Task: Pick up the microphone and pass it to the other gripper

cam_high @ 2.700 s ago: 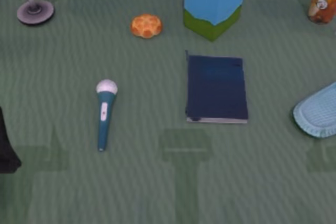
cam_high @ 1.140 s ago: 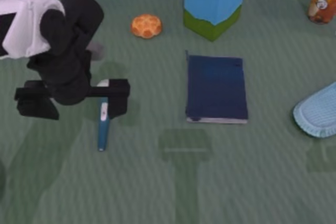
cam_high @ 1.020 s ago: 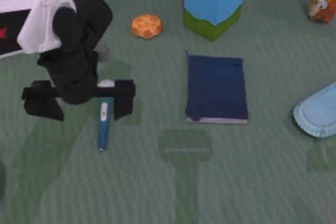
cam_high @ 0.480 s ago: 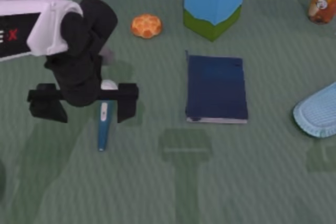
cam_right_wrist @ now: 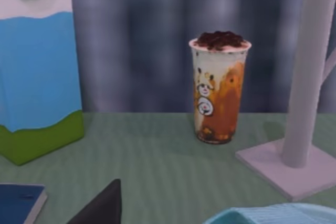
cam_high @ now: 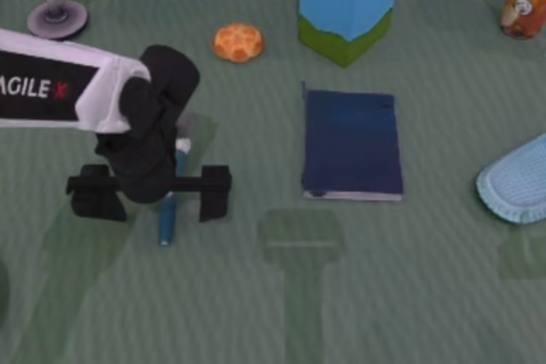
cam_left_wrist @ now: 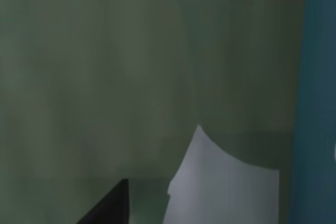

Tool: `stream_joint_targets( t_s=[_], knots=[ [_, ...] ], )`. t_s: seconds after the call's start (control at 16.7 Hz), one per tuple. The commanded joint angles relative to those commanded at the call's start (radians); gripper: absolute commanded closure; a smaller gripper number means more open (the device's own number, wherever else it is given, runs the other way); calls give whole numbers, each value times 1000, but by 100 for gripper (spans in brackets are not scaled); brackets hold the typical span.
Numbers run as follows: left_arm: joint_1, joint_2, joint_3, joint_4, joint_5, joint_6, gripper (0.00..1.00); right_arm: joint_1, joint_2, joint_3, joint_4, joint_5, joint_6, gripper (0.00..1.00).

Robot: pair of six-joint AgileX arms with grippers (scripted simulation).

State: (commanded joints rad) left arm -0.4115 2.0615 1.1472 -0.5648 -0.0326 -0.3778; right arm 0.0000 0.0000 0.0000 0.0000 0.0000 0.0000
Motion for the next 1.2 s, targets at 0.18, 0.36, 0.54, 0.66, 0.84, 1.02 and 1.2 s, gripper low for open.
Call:
stream_joint_targets(
  t_s=[0.18,0.36,0.54,0.66,0.84,1.02,1.2],
  knots=[
    [0,6,-3,7,0,0,0,0,0,0,0,0,0,0],
    [0,6,-3,7,0,0,15,0,0,0,0,0,0,0],
    [0,6,-3,7,0,0,38,0,0,0,0,0,0,0],
    [0,6,-3,7,0,0,53,0,0,0,0,0,0,0],
    [0,6,-3,7,0,0,75,0,0,0,0,0,0,0],
    [0,6,-3,7,0,0,98,0,0,0,0,0,0,0],
    [0,6,-3,7,0,0,100,0,0,0,0,0,0,0]
  ],
)
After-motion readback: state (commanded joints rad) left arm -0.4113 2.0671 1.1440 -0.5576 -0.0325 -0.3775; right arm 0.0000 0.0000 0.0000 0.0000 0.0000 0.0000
